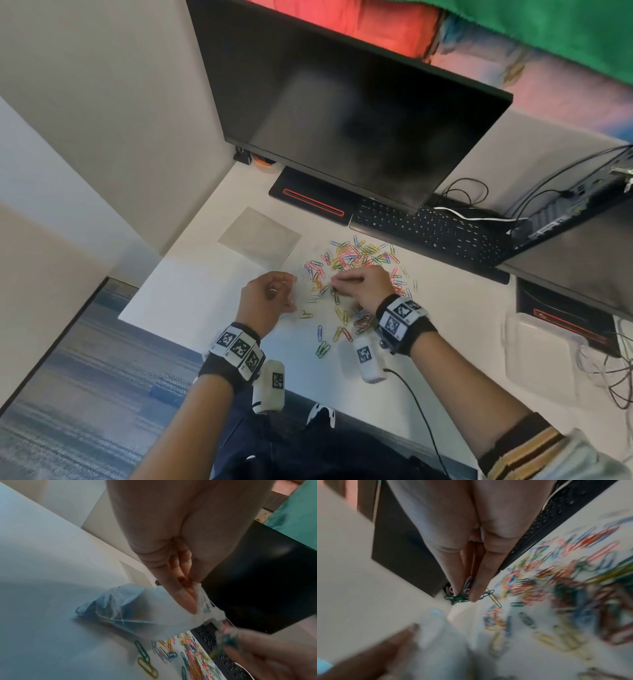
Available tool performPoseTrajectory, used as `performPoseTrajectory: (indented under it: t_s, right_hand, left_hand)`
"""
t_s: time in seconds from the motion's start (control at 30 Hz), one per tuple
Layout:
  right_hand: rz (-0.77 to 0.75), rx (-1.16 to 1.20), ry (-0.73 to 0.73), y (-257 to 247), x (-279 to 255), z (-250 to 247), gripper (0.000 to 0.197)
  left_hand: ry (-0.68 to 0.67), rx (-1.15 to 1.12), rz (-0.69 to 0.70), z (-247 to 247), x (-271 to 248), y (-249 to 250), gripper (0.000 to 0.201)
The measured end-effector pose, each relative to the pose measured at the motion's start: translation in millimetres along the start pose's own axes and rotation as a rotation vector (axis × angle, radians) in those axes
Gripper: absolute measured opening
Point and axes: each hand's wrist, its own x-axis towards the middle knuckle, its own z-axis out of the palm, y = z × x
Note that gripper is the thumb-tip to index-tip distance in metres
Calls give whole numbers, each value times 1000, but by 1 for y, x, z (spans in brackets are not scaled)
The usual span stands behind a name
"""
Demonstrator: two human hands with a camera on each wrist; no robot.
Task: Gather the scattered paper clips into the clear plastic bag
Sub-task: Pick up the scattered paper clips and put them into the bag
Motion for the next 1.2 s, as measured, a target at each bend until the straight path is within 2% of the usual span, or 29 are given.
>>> performPoseTrajectory:
  t_s: [0.1, 0.2, 0.27, 0.43, 0.53, 0.6, 0.7, 0.77, 0.83, 0.87, 0.93, 1.0, 1.13, 1.2]
  right_hand:
    - [0, 300, -71, -23, -6, 8, 23]
    - [50, 392, -102, -21, -9, 30, 21]
    - [23, 295, -84, -11, -8, 42, 18]
    - [-114, -145, -56, -3, -4, 57, 17]
    - [-273, -347, -96, -11, -5, 59, 14]
    - [-363, -459, -158, -16, -6, 57, 21]
    - [-417, -372, -173, -20, -11, 50, 17]
    - [-345, -145, -57, -17, -13, 40, 17]
    - [-292, -114, 15, -6, -10, 35, 18]
    - [-300, -237, -8, 3, -7, 35, 21]
    - [-339, -582, -217, 20, -4, 49, 34]
    - [-449, -797, -386, 32, -6, 69, 50]
    - [-571, -1172, -561, 65, -36, 82, 75]
    - [-652, -1305, -588, 91, -58, 74, 87]
  left_hand:
    - [-16, 6, -3, 7, -2, 1, 13]
    - [-22, 7, -1, 10, -3, 4, 11]
    - [-29, -5, 4, 11, -4, 4, 10]
    - [-55, 16, 24, 9, -6, 3, 9]
    - [-64, 23, 25, 9, -7, 1, 10]
    - [-61, 14, 29, 6, -7, 1, 9]
    - [-35, 17, 47, -3, -6, 1, 10]
    - [-1, 20, 50, -13, -4, 1, 12]
    - [37, 13, 50, -27, -1, 1, 14]
    - [57, 13, 50, -33, 0, 1, 14]
    - [87, 19, 55, -44, 2, 1, 15]
    - [92, 29, 64, -48, 2, 4, 15]
    - [83, 19, 69, -51, 1, 5, 15]
    - [88, 1, 60, -49, 1, 2, 15]
